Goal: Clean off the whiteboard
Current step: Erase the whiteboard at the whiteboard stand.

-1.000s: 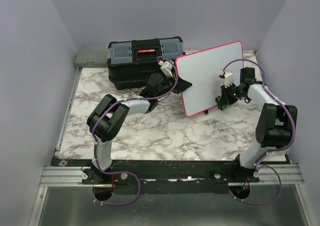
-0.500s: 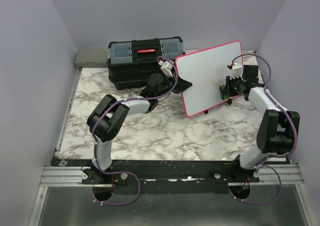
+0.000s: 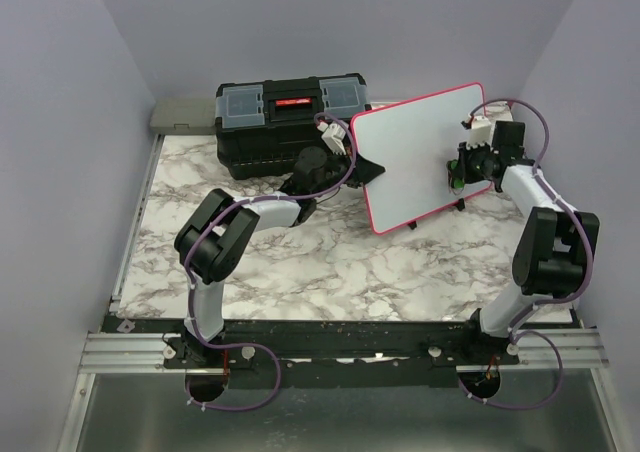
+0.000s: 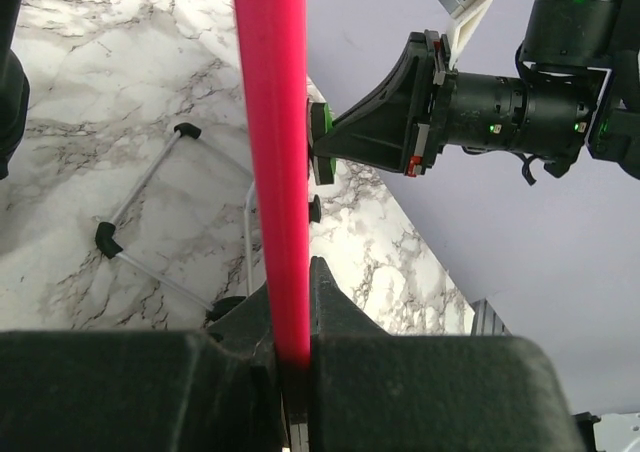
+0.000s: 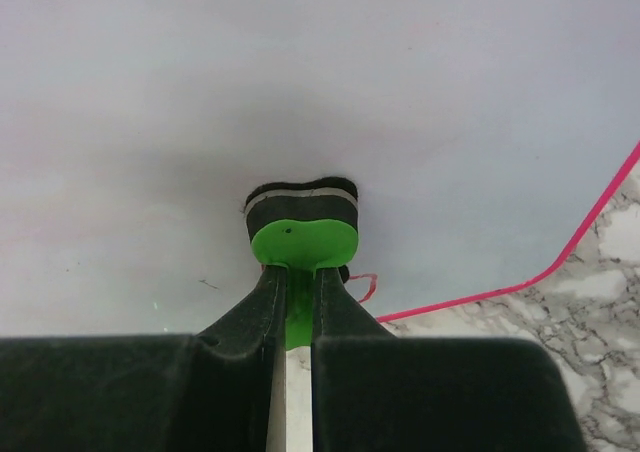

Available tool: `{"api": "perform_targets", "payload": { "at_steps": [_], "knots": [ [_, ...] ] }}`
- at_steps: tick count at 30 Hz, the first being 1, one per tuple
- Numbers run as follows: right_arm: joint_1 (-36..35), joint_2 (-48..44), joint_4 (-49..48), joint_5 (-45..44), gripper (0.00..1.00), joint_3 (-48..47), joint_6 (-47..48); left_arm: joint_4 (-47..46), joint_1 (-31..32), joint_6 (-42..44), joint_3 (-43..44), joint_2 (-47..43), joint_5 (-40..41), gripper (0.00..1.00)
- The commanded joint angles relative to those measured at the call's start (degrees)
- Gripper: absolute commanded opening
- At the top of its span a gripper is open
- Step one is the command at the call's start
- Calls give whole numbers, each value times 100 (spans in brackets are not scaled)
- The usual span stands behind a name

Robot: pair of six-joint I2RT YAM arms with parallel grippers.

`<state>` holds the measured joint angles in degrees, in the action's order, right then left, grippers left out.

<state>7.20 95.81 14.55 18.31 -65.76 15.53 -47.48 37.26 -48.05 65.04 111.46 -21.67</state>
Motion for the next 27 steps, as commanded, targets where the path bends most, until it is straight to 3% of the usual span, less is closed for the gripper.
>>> {"api": "perform_targets", "payload": {
  "at_steps": [1,5,10,18,22,27],
  "knots": [
    [18,419,1409,1214,1,-70,1177,-847,107,-341,196,-57,-519,0],
    [15,457,1956,1775,1,-128,1640,-836,107,-373,272,-28,-531,0],
    [17,263,1901,2180,1,-78,1632,-807,107,-342,257,-67,-532,0],
    [445,-53,127,746,1,-160,-710,-857,107,-324,126,-116,-553,0],
    [530,-20,-154,172,1,-122,-887,-902,107,-343,98,-111,-550,0],
    [539,344,279,569,1,-146,-304,-937,107,-364,87,-70,-538,0]
  ]
}}
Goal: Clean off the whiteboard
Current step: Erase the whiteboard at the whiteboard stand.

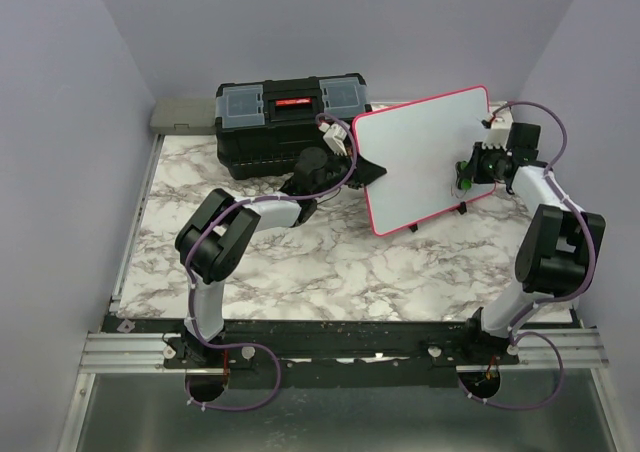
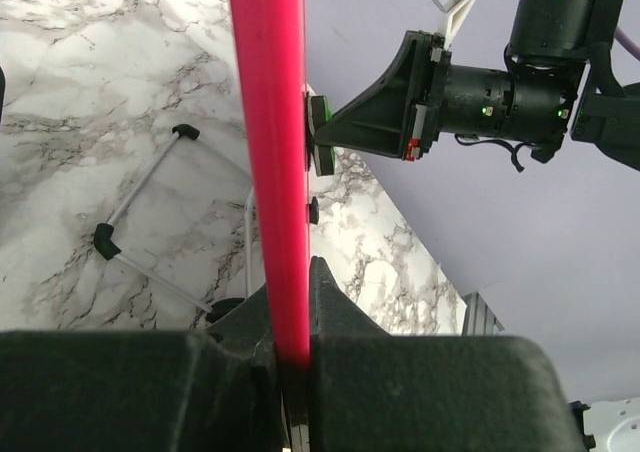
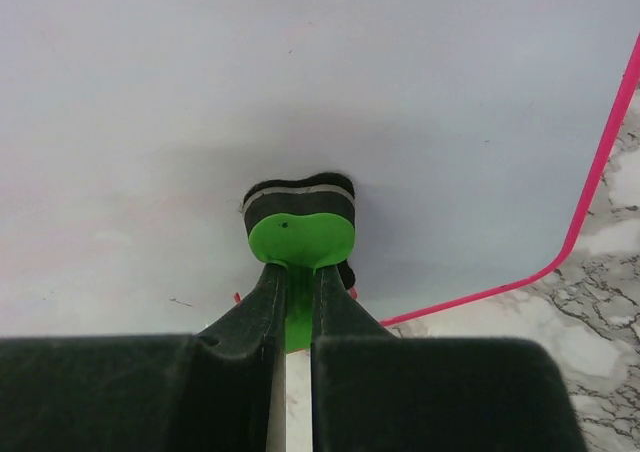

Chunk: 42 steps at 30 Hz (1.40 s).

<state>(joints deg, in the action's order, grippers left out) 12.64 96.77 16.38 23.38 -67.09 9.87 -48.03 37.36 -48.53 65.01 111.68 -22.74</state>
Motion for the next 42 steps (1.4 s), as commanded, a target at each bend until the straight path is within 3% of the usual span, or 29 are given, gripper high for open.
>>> {"api": "perform_targets", "payload": {
  "at_steps": [1,7,11,14,17,21,27,30,35,39,42],
  "knots": [
    [-7,337,391,275,1,-99,611,-899,96,-328,90,-89,-424,0],
    [-20,336,1832,2084,1,-149,2187,-933,96,-369,92,-73,-398,0],
    [-33,66,1786,2337,1,20,2366,-927,97,-367,76,-80,-380,0],
    [-29,-119,1141,1936,1,203,1713,-921,96,-378,59,-104,-374,0],
    [-25,-360,-100,820,1,540,481,-932,96,-360,10,-142,-371,0],
    [-19,-712,-1352,-366,1,1006,-376,-940,96,-348,-58,-190,-372,0],
    [-13,-581,-1433,-846,1,994,-445,-987,88,-368,-72,-196,-371,0],
    [-22,-357,-689,-301,1,691,233,-989,91,-367,-68,-203,-363,0],
    [-45,-55,1408,2249,1,180,2080,-968,100,-394,11,-164,-371,0],
    [-143,-2,2284,2756,1,29,3052,-945,96,-367,3,-205,-363,0],
    [-146,-81,1741,2558,1,142,2444,-939,96,-372,10,-190,-363,0]
  ]
}}
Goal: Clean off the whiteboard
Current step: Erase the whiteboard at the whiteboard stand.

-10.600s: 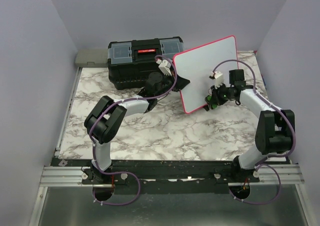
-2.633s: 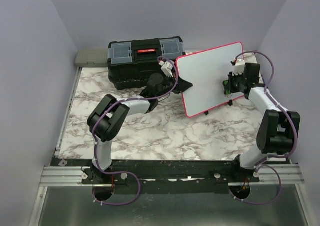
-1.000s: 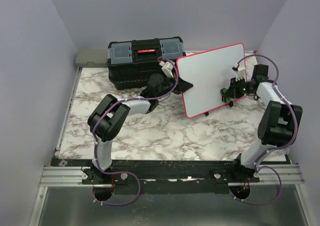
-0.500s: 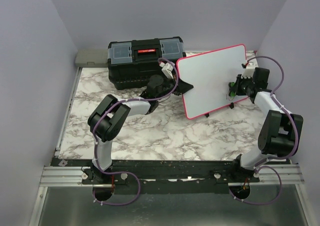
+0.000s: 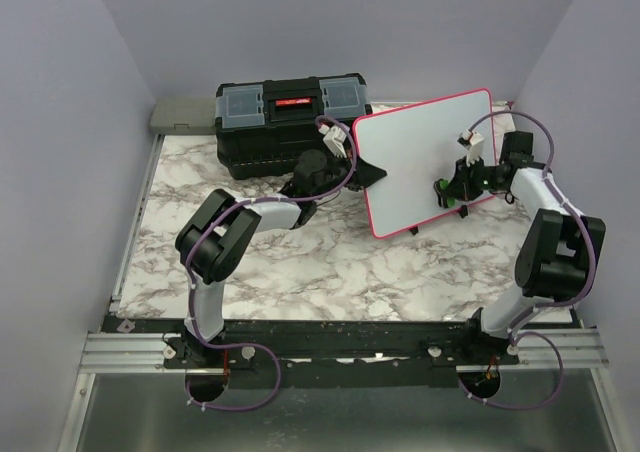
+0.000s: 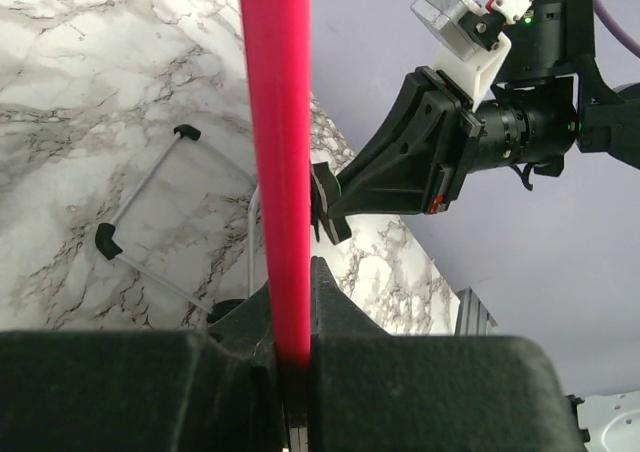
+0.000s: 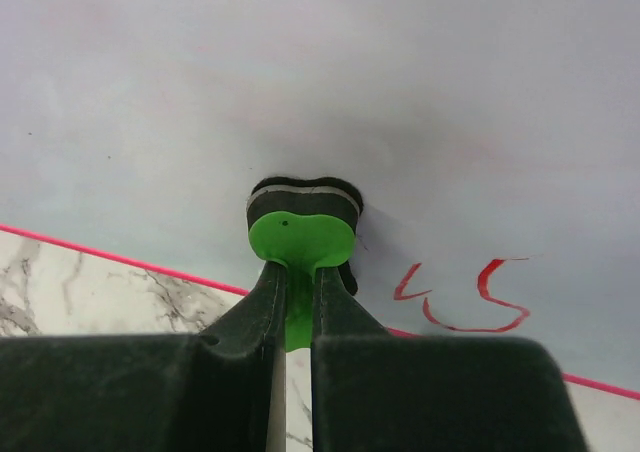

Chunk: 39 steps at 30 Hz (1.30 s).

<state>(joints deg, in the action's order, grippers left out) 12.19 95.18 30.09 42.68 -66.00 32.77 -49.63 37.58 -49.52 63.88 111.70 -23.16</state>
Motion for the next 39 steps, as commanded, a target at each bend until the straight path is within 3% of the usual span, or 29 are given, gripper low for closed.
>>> {"api": "perform_targets", "payload": {
  "at_steps": [1,7,13,17,23,31,34,39],
  "knots": [
    [-94,33,-121,279,1,85,-481,-782,74,-278,112,-192,-331,0],
    [-32,-272,-1943,-2075,1,290,-3011,-787,74,-246,46,-245,-330,0],
    [90,85,-2111,-3385,1,321,-3260,-815,65,-251,37,-245,-339,0],
    [190,359,-1743,-3168,1,217,-2920,-860,56,-273,37,-213,-338,0],
    [173,632,-320,-196,1,-17,-1533,-911,65,-331,72,-140,-331,0],
    [58,137,69,713,1,184,-906,-872,65,-324,129,-107,-330,0],
    [61,16,-435,91,1,352,-1394,-857,76,-339,168,-79,-334,0],
    [125,-348,-2189,-2308,1,936,-2860,-860,91,-322,121,-117,-321,0]
  ]
}}
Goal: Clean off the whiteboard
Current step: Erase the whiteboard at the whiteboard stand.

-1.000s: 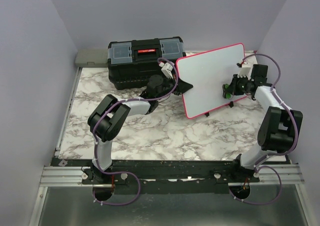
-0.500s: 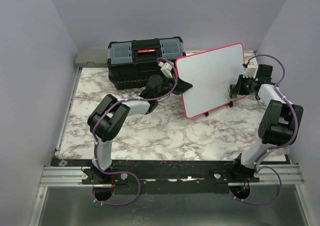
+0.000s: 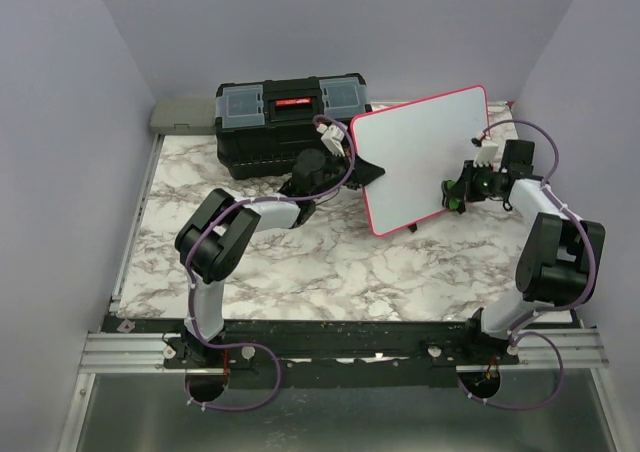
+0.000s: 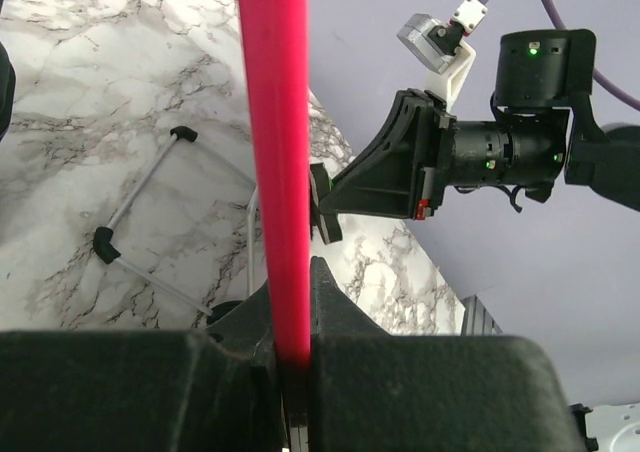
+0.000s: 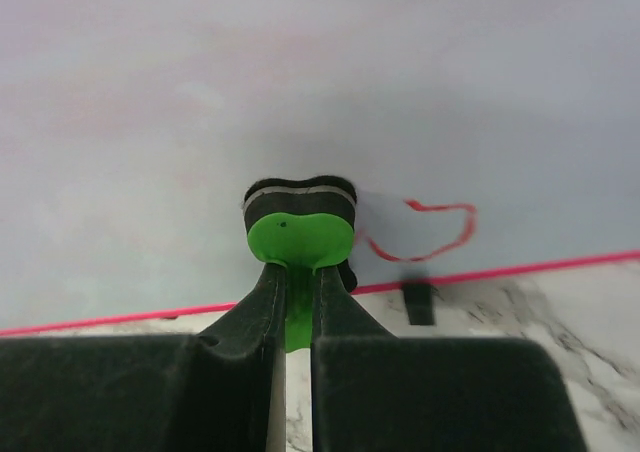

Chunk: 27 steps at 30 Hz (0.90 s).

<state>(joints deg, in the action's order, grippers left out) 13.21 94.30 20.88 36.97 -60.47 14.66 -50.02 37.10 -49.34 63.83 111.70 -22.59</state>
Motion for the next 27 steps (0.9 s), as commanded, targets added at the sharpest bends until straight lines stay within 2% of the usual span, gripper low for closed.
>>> {"api": "perform_targets", "payload": {
  "at_steps": [1,4,8,11,14,18,21,27],
  "knots": [
    [47,-303,-1556,-2051,1,498,-1174,-813,140,-326,113,-137,-377,0],
    [132,-265,-1991,-2552,1,632,-1440,-816,139,-313,94,-149,-387,0],
    [194,23,-1904,-2820,1,480,-1707,-834,139,-322,94,-140,-388,0],
    [196,245,-1388,-2037,1,271,-1521,-850,139,-330,103,-131,-391,0],
    [191,425,-797,-514,1,112,-1091,-847,139,-348,129,-113,-387,0],
    [135,742,431,884,1,-368,-408,-844,139,-349,151,-106,-387,0],
    [86,676,729,1169,1,-340,-58,-832,139,-356,172,-96,-383,0],
    [-9,390,802,876,1,-109,33,-794,139,-356,221,-80,-378,0]
  ]
}}
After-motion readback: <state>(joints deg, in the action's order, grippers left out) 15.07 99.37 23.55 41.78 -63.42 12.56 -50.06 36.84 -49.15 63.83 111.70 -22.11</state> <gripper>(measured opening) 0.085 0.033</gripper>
